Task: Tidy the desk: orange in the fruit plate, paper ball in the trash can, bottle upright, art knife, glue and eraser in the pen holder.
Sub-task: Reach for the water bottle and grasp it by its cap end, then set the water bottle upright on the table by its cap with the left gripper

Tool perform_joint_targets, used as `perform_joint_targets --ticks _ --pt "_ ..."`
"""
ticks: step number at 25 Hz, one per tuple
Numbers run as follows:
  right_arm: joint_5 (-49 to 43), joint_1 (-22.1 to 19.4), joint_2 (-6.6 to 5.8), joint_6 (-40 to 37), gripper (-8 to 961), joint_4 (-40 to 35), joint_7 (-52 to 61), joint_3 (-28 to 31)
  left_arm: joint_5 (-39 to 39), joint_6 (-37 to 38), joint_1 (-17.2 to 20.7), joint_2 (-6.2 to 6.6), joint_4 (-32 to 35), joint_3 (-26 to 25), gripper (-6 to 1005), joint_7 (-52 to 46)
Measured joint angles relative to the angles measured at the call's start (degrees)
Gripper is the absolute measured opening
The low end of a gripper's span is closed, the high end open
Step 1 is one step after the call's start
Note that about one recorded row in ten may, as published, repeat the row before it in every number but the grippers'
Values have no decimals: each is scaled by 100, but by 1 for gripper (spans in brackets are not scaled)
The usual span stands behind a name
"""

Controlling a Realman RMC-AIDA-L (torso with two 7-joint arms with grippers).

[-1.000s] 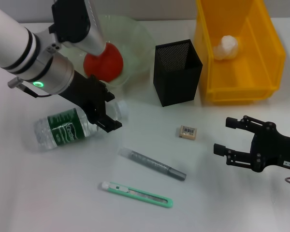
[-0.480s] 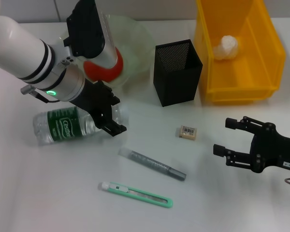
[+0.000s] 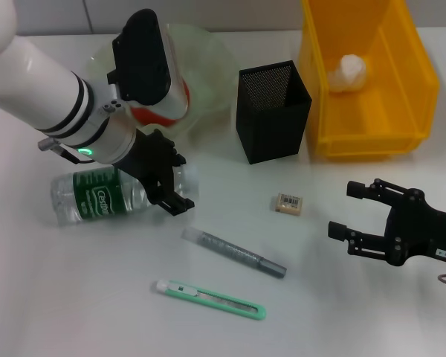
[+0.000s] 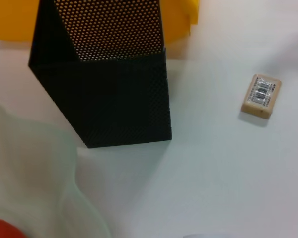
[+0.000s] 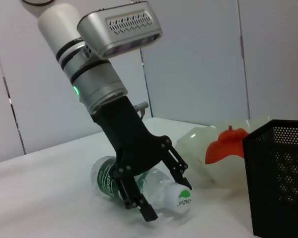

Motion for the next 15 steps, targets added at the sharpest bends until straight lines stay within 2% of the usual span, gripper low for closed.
perform_joint_targets --ticks 5,10,15 --pt "10 -6 0 -13 809 0 0 0 -2 -26 6 0 5 85 776 8" --pt "22 -22 0 -21 809 0 0 5 -5 -28 17 0 48 188 598 14" --pt "31 -24 0 -24 809 -8 0 10 -13 1 21 0 86 168 503 -1"
